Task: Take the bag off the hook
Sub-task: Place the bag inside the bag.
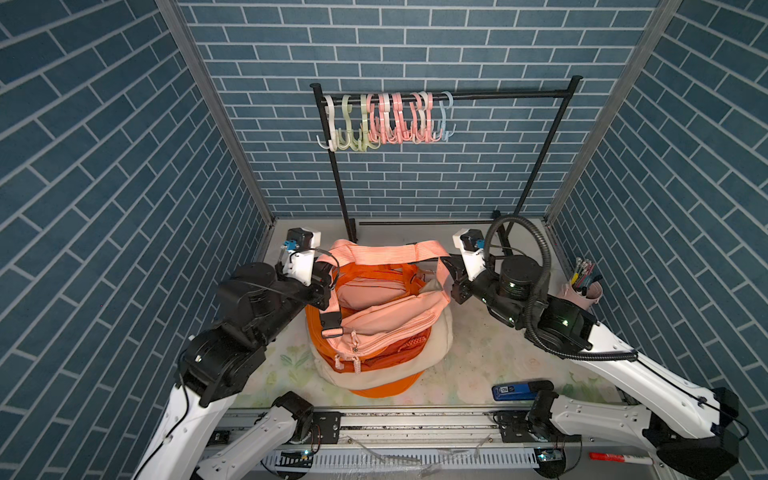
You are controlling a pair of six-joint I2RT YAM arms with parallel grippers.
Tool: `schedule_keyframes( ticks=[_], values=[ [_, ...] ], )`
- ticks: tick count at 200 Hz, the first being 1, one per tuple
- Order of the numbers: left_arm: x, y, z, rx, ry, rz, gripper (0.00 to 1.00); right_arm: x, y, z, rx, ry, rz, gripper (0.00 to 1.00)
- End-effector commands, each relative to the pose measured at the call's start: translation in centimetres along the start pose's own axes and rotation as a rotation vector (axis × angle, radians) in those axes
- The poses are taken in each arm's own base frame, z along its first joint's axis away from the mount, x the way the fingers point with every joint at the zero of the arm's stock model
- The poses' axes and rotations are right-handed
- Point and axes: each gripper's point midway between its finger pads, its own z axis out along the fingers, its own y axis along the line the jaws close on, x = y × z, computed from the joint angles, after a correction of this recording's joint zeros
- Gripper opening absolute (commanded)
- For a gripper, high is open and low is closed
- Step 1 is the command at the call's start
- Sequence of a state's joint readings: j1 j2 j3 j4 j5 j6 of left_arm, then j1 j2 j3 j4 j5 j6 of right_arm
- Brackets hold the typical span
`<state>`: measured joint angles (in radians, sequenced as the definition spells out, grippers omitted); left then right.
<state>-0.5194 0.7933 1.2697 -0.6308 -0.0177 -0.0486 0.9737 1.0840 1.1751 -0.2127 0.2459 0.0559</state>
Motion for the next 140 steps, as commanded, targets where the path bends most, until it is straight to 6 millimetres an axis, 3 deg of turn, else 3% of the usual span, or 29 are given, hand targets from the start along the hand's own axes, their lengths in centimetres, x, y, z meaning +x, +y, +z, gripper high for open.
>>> schedule_keyframes(
  ticks=[1, 53, 115, 140],
  values=[
    [-0.1, 1.7, 1.2, -0.101, -0.048, -0.037, 0.00, 0.6, -1.6, 1.3, 0.073, -0.008, 0.036, 0.00],
    [3.7, 3.5, 4.5, -0.182, 0.025, -0.064, 0.00, 3.8, -3.0, 4.0, 0.045, 0.024, 0.105, 0.00],
    [11.1, 6.5, 7.3, -0.269, 0.185, -0.155, 0.00, 9.5, -2.4, 7.9, -0.004, 0.110, 0.153, 0.00],
    [13.0, 7.0, 8.6, -0.266, 0.234, -0.178, 0.01, 11.5, -2.1, 9.2, -0.031, 0.140, 0.155, 0.01]
  ],
)
